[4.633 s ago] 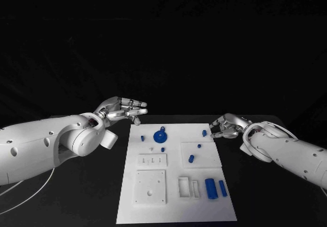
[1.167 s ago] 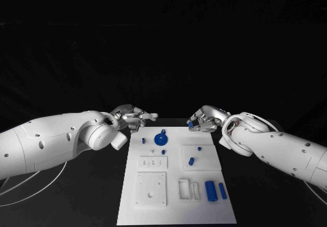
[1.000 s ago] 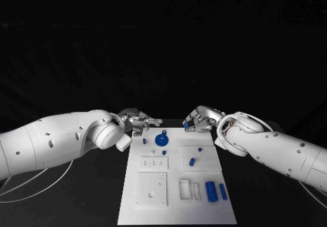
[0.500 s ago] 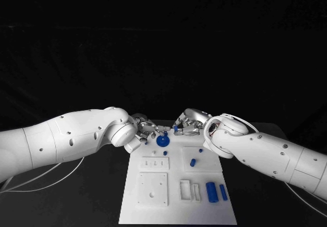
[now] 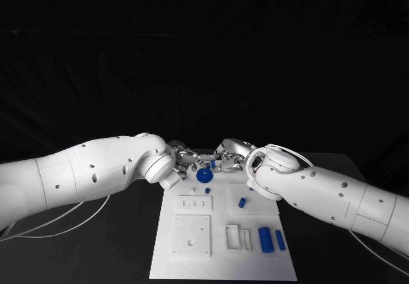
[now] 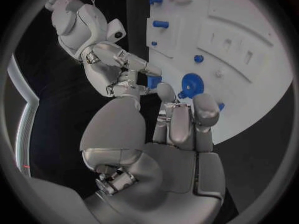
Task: Assemble the parts on the task board
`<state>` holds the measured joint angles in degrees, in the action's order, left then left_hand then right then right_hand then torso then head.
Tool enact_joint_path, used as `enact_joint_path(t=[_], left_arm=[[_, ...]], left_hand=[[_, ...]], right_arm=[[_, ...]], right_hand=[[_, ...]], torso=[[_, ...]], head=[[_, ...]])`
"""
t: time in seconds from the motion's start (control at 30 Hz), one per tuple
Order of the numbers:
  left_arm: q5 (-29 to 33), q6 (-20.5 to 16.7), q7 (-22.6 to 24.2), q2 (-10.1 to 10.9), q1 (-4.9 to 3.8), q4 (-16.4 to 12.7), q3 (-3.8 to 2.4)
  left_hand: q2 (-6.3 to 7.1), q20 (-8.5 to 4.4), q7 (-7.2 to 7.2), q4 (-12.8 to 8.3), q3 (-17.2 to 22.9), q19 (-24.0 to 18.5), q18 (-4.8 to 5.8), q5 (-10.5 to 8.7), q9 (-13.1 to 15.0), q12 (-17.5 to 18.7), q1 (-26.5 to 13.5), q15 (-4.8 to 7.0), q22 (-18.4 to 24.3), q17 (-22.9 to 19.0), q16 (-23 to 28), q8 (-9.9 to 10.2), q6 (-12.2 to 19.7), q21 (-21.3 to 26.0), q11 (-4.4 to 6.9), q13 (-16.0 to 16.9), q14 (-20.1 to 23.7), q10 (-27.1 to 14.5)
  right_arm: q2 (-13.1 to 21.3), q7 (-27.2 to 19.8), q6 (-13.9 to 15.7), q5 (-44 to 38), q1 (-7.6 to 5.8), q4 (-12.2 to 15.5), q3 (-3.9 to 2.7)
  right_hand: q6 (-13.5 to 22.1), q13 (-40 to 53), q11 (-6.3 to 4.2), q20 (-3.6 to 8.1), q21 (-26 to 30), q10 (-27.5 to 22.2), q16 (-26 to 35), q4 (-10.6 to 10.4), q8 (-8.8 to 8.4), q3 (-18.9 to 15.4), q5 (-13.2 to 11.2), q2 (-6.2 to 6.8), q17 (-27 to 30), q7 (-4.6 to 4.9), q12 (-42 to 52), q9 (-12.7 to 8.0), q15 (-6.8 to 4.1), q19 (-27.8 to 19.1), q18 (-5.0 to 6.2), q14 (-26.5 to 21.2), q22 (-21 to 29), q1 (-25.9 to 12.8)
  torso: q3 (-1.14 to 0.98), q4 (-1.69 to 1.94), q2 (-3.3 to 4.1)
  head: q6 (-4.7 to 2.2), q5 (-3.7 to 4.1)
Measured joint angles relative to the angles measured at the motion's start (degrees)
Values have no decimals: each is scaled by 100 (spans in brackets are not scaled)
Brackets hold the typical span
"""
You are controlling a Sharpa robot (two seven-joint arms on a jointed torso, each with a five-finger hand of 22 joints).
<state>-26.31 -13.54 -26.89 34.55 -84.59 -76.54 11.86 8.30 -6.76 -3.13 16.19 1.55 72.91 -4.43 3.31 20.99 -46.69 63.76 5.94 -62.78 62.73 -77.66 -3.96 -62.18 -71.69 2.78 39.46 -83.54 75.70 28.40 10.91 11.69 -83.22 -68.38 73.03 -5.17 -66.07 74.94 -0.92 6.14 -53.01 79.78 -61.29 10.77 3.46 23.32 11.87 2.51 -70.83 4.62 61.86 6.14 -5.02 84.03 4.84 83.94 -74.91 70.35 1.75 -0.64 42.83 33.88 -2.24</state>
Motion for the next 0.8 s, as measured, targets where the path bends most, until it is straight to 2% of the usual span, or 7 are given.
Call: enact_joint_path(t=[0.07, 0.1, 0.4, 0.5, 0.57, 0.63, 0.8], left_arm=[[0, -2, -1, -20, 0, -16, 0], [0, -2, -1, -28, 0, -20, 0], [-38, 21, -17, -70, 2, -2, 9], [-60, 27, -22, -81, 2, 11, 14], [-72, 30, -25, -88, 3, 15, 16], [-81, 31, -26, -95, 4, 17, 18], [-99, 31, -27, -113, 7, 28, 25]], left_hand=[[-29, 0, 0, -5, 1, 0, 0, 41, 0, 0, 29, 0, -30, -9, 0, 0, 0, 38, 0, 0, 0, 0], [-88, 0, 0, -65, -13, 0, 0, 94, 0, 0, 48, 0, -46, -10, 0, 0, 0, 60, 0, 0, 0, 0], [-584, 0, 16, -890, -277, 42, -1, 430, 18, 0, 42, 0, -277, -15, 23, 0, -108, 286, -1, -8, 0, 2], [-657, 12, 16, -1010, -353, 53, 0, 440, -33, 0, 58, 0, -356, -15, 22, 0, -108, 353, -1, -13, 0, 2], [-657, 20, 16, -1038, -372, 62, 0, 440, -43, 0, 55, 0, -378, -15, 22, 0, -108, 354, -1, -13, 0, 2], [-736, -1, 16, -1086, -420, 83, 0, 440, -52, 0, 64, 0, -437, -15, 23, 0, -108, 411, -1, -13, 0, 2], [-818, 0, 16, -1147, -471, 83, 0, 469, -54, 0, 50, 0, -524, -8, 45, 0, -108, 482, -2, -13, 1, 2]], right_arm=[[-27, 19, -2, -24, 0, -2, 7], [-37, 27, -2, -32, 0, -2, 9], [-95, 68, 4, -88, 0, 7, 17], [-105, 78, 5, -101, 0, 9, 17], [-110, 83, 5, -110, 0, 9, 17], [-117, 88, 4, -116, 0, 9, 17], [-140, 102, -6, -128, -1, -2, 17]], right_hand=[[0, 0, 0, 0, 0, 0, 0, 0, 0, 0, 0, 0, 6, 0, 0, 3, 0, 0, 0, 0, 0, 0], [0, 0, 0, 0, 0, 0, 0, 0, -1, 0, 0, 0, 6, 0, 0, 6, 0, 0, 0, 0, 0, 0], [0, -6, 1, 0, 0, 0, 34, 0, -8, -32, -1, 0, 19, 0, -22, 22, 0, 0, 0, 0, 0, 0], [0, -8, 1, 0, 0, 1, 34, 0, -21, -32, -1, 0, 20, 0, -23, 39, 1, 0, 0, 0, 0, 0], [0, -8, 1, 0, 0, 1, 34, 0, -22, -32, -1, 0, 20, 0, -23, 39, 1, 0, 0, 0, 0, 0], [0, -8, 2, 0, 0, 2, 34, 0, -22, -32, -3, 0, 24, 0, -23, 38, 1, 0, 0, 0, 0, 0], [-1, -13, 10, 0, 17, 10, 34, 0, 2, -32, -5, 0, 28, 0, -23, 34, 1, 0, 0, 0, 0, 0]], torso=[[0, -1, 0], [0, -2, 0], [0, -1, 0], [-3, 0, -1], [-2, 0, -2], [-2, -2, -3], [-3, -14, -4]], head=[[1, -1], [1, -1], [19, -20], [19, -35], [19, -42], [19, -47], [15, -67]])
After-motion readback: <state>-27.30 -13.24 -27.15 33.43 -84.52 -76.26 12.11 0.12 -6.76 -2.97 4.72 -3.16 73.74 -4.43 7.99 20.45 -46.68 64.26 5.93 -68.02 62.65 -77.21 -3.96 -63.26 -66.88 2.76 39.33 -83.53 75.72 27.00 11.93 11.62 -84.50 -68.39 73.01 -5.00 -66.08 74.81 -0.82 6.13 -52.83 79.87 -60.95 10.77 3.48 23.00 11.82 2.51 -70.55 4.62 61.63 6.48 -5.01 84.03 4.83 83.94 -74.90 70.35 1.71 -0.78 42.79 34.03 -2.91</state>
